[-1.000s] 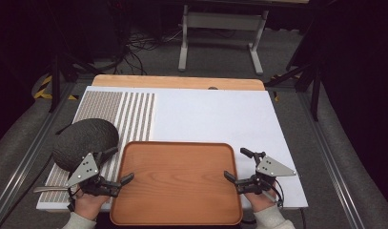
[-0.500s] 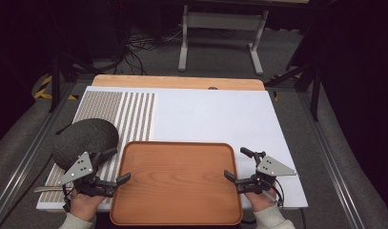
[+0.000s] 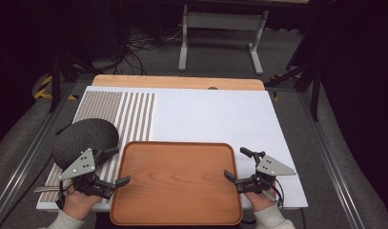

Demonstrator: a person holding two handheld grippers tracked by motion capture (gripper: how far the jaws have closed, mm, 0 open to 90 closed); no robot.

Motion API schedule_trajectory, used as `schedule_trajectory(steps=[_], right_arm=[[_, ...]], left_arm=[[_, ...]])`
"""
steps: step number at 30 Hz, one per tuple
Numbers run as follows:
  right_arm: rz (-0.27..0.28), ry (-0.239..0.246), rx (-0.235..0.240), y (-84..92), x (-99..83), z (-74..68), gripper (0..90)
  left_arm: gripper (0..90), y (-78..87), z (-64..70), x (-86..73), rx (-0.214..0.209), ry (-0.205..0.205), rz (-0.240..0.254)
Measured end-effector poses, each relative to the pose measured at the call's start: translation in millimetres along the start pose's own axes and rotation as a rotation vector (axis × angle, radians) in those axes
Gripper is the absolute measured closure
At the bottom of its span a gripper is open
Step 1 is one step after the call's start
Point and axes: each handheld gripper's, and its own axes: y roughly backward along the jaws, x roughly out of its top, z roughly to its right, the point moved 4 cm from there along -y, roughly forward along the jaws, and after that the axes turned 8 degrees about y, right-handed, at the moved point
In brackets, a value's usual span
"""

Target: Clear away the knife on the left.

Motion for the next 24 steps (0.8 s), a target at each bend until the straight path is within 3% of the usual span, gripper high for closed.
schedule_trajectory(steps=[5,24], right_arm=[[0.0,-0.002,0.002,0.2,-0.3,-0.1,1.6],[0.007,-0.001,0.015,1.0,0.7,-1.4,2.4]], left_arm=[[4.1,7.7,-1.7,9.7,-0.006,-0.04,-0.07],[8.0,31.5,-14.8,12.9,0.004,-0.083,-0.311]])
